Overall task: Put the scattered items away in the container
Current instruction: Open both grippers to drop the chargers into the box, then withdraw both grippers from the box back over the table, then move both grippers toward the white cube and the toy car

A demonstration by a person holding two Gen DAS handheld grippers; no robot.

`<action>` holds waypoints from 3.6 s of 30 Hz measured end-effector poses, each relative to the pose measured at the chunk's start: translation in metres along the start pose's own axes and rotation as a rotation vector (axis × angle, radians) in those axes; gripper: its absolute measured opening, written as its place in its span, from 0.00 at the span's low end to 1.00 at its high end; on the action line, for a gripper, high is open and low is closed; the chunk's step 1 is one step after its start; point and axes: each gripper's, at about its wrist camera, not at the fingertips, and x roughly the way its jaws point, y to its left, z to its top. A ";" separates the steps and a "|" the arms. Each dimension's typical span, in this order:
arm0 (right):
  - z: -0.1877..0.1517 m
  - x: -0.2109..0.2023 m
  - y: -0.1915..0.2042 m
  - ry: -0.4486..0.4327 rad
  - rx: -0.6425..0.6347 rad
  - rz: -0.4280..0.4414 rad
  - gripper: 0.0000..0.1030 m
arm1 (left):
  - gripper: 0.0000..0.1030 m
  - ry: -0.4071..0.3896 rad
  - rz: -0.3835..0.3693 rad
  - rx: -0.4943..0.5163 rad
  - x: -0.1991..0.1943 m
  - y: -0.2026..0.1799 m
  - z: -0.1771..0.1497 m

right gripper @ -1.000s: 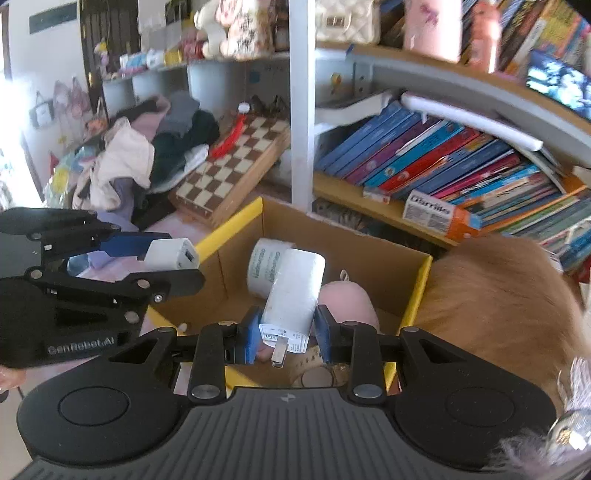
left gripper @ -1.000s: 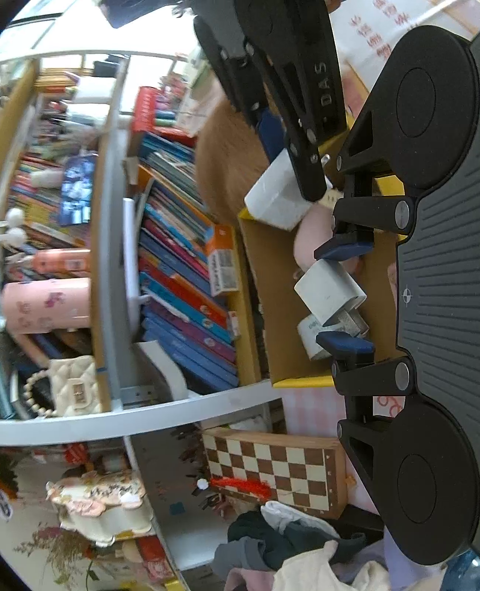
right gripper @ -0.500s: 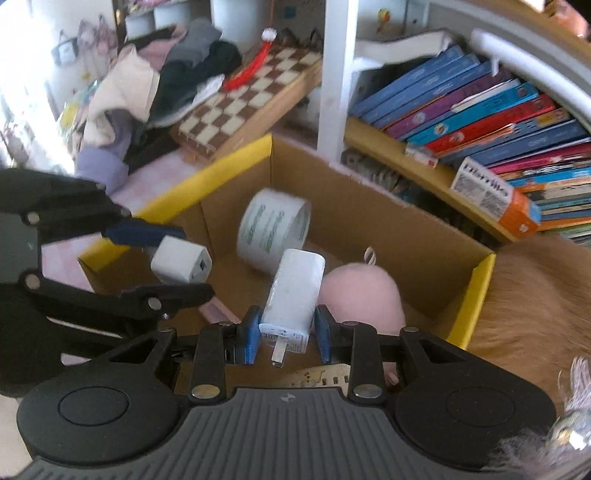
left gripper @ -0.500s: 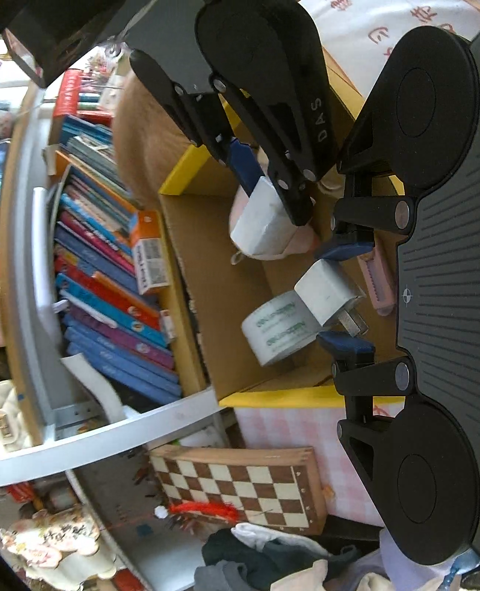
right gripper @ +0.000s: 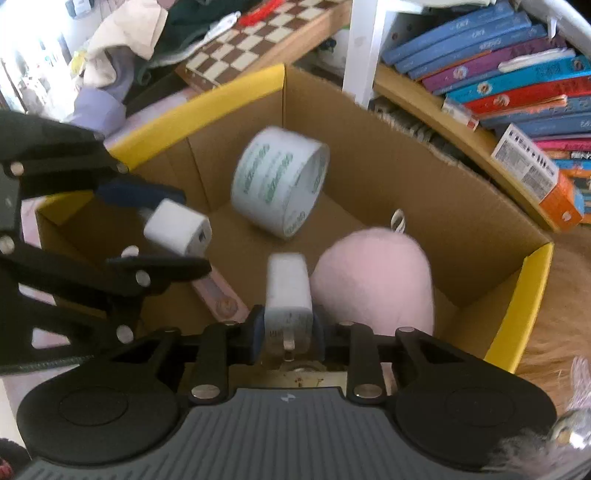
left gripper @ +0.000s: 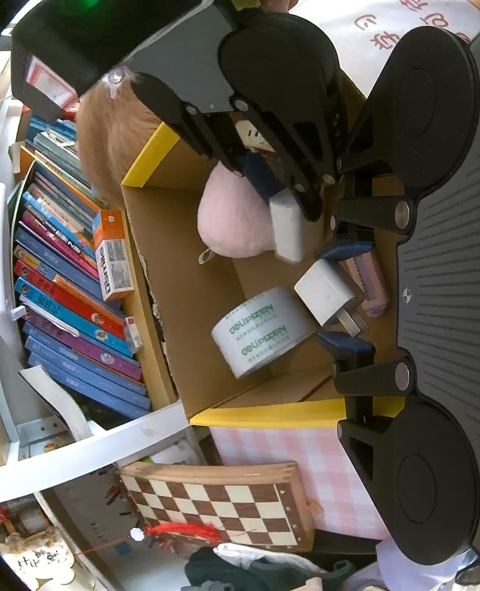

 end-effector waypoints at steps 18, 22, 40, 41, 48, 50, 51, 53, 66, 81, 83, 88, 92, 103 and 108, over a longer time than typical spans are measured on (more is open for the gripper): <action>-0.016 -0.085 -0.007 -0.217 0.124 -0.028 0.25 | 0.66 -0.223 0.058 -0.056 -0.076 0.007 -0.001; -0.023 -0.110 0.005 -0.276 0.128 -0.068 0.25 | 0.67 -0.296 0.072 -0.093 -0.104 0.010 -0.004; -0.105 -0.175 0.087 -0.348 0.161 -0.175 0.25 | 0.74 -0.367 0.030 -0.105 -0.179 -0.013 -0.079; -0.111 -0.176 0.091 -0.342 0.171 -0.178 0.25 | 0.74 -0.360 0.024 -0.105 -0.180 -0.016 -0.085; -0.158 -0.166 0.124 -0.320 0.279 -0.217 0.25 | 0.75 -0.293 -0.005 -0.145 -0.176 -0.041 -0.128; -0.169 -0.161 0.133 -0.305 0.305 -0.228 0.25 | 0.75 -0.279 -0.009 -0.156 -0.175 -0.047 -0.138; -0.175 -0.158 0.138 -0.297 0.310 -0.233 0.25 | 0.75 -0.273 -0.009 -0.158 -0.175 -0.049 -0.143; -0.185 -0.154 0.148 -0.285 0.317 -0.247 0.25 | 0.75 -0.263 -0.007 -0.156 -0.175 -0.054 -0.151; -0.225 -0.143 0.189 -0.292 0.413 -0.284 0.25 | 0.79 -0.218 0.027 -0.150 -0.177 -0.071 -0.191; -0.231 -0.135 0.194 -0.290 0.458 -0.305 0.27 | 0.80 -0.191 0.036 -0.154 -0.173 -0.075 -0.200; -0.230 -0.135 0.193 -0.293 0.462 -0.308 0.29 | 0.80 -0.193 0.037 -0.154 -0.173 -0.075 -0.200; -0.227 -0.135 0.191 -0.295 0.462 -0.308 0.29 | 0.80 -0.194 0.037 -0.155 -0.173 -0.075 -0.200; -0.226 -0.133 0.191 -0.288 0.456 -0.306 0.29 | 0.81 -0.191 0.036 -0.162 -0.172 -0.074 -0.200; -0.224 -0.130 0.187 -0.279 0.458 -0.297 0.36 | 0.86 -0.174 0.036 -0.166 -0.168 -0.076 -0.200; -0.225 -0.132 0.184 -0.293 0.469 -0.299 0.45 | 0.87 -0.174 0.036 -0.162 -0.165 -0.077 -0.199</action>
